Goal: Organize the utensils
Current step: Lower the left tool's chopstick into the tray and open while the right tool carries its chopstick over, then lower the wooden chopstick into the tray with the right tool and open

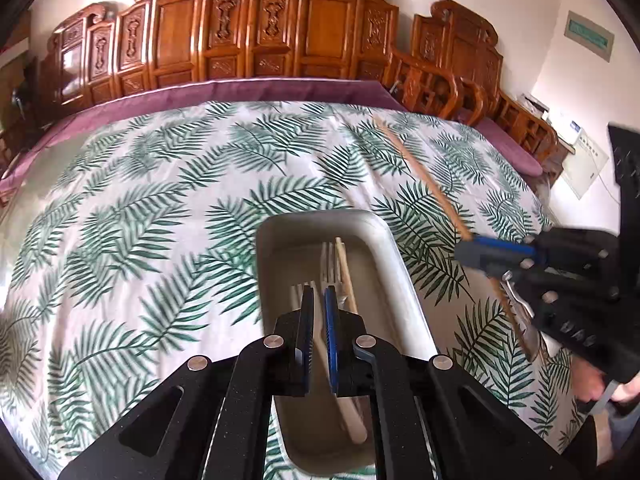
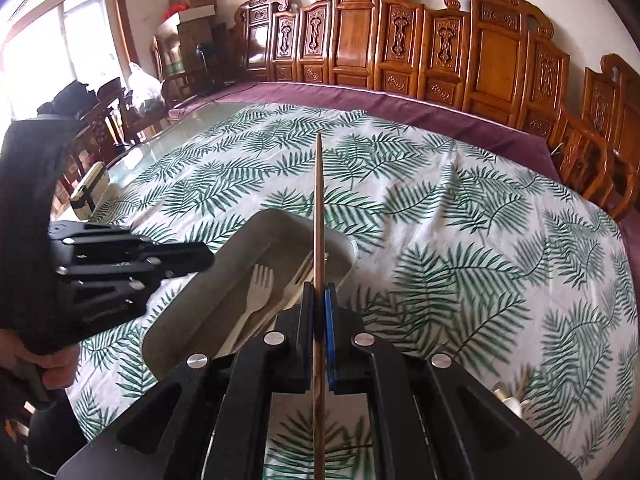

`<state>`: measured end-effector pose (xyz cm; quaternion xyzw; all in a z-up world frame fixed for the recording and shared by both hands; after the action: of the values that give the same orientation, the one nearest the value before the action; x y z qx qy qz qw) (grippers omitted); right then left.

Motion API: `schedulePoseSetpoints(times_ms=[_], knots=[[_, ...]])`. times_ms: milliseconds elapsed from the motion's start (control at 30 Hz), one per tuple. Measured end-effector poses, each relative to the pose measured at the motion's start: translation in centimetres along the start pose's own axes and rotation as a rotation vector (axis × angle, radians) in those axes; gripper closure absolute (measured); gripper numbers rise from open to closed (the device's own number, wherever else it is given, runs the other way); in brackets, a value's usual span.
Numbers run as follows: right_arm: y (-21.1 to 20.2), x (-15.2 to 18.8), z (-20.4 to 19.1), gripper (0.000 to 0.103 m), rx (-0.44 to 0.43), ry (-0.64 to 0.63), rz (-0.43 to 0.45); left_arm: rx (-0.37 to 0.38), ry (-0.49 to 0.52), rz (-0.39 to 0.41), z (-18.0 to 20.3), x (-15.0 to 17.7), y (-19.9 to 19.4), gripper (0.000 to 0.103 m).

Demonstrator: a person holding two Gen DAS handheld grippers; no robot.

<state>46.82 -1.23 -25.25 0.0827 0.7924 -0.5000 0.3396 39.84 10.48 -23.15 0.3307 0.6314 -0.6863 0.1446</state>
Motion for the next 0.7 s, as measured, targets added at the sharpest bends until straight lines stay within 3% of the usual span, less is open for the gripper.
schedulePoseSetpoints(times_ms=[400,700], knots=[[3.5,1.8,-4.2,0.097,-0.04,0.131,-0.034,-0.083,-0.041,0.014,-3.4,2.9,-4.8,0.098],[4.8,2.6,-4.9,0.097,0.0,0.136,-0.028,-0.08,-0.064,0.036,-4.5,3.9,-7.3,0.098]])
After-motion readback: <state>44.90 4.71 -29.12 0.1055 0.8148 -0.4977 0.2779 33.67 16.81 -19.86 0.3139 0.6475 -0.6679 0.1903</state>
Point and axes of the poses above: each gripper's, at about its wrist camera, not at the fingertips, and y roughly the way its jaws point, z to its right, x to its underside, the point moved 7 cm from there along y, roughly the way its jaws point, and after that the axes turned 14 degrees about y, right-handed, at the moved point
